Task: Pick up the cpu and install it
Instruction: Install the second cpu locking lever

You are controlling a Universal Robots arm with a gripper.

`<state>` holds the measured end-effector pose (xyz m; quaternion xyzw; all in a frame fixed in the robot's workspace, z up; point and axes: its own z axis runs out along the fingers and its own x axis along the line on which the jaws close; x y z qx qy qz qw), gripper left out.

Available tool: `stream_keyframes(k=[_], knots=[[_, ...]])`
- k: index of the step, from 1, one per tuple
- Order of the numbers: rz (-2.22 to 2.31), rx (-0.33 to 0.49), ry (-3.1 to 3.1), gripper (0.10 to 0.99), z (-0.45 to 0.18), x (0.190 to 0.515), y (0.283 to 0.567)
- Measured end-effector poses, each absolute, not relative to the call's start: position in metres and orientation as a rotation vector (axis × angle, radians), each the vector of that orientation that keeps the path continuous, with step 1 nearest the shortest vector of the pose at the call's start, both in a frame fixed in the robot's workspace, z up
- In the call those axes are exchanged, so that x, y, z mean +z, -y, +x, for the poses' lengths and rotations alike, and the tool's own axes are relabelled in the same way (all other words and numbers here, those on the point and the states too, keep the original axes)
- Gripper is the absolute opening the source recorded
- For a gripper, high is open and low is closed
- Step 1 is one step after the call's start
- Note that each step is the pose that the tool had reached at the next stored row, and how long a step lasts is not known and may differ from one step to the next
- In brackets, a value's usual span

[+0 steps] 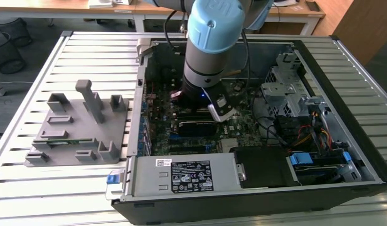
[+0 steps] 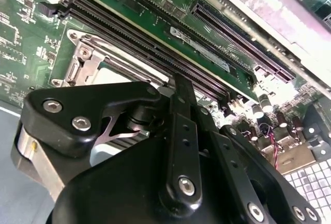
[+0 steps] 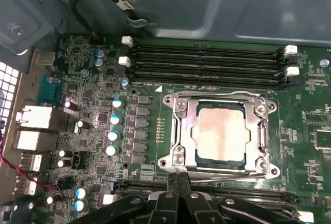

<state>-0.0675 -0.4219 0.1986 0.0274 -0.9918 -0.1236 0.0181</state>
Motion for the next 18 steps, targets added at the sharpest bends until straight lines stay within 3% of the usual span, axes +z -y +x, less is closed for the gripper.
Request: stream_keyframes(k=[18], knots=[[0.086,-0.458,3.071,0.106,-0.0747,0.191,0.4219]])
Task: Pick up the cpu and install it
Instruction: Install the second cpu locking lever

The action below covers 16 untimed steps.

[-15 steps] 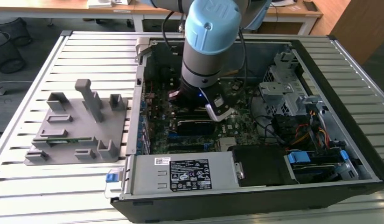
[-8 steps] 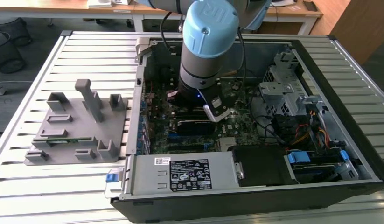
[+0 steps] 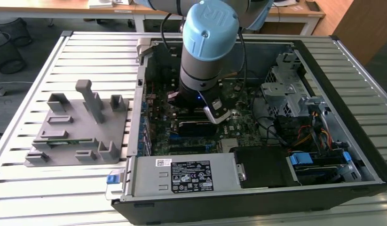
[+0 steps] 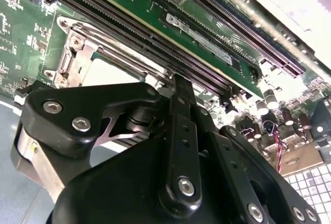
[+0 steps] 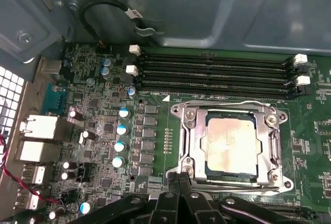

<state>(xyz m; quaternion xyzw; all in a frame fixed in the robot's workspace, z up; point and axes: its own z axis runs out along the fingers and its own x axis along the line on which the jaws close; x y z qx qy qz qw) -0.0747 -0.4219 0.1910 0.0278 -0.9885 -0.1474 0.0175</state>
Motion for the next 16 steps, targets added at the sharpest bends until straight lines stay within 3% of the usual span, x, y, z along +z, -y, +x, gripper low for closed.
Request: stream_keyframes(k=[16], knots=[[0.087,-0.493,3.067,0.106,-0.0782,0.1892,0.4181]])
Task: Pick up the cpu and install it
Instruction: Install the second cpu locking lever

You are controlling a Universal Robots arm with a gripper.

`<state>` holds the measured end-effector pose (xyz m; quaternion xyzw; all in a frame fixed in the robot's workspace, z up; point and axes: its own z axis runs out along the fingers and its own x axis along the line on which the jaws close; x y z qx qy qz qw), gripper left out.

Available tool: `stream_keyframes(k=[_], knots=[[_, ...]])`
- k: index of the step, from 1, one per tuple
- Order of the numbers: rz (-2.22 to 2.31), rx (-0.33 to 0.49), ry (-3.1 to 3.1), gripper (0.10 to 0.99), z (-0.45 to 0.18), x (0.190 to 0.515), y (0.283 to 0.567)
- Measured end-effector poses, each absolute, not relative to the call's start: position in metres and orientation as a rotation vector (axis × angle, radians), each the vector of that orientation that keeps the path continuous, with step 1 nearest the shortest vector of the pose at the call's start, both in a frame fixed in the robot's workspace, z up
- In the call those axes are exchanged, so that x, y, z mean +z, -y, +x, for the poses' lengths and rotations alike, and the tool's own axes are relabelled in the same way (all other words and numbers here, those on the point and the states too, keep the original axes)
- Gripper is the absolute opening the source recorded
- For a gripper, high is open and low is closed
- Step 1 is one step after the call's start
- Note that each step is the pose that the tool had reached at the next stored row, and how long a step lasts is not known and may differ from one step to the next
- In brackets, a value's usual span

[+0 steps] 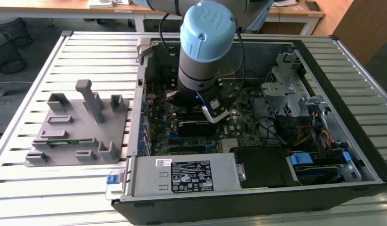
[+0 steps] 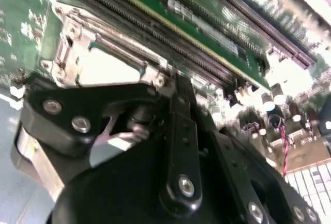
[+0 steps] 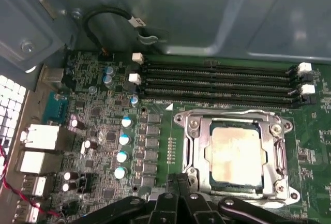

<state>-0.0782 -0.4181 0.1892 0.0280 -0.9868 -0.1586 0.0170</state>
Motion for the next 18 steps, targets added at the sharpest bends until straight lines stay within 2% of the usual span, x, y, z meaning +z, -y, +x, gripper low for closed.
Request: stream_keyframes(k=[18], knots=[[0.087,-0.492,3.067,0.106,-0.078,0.215,0.418]])
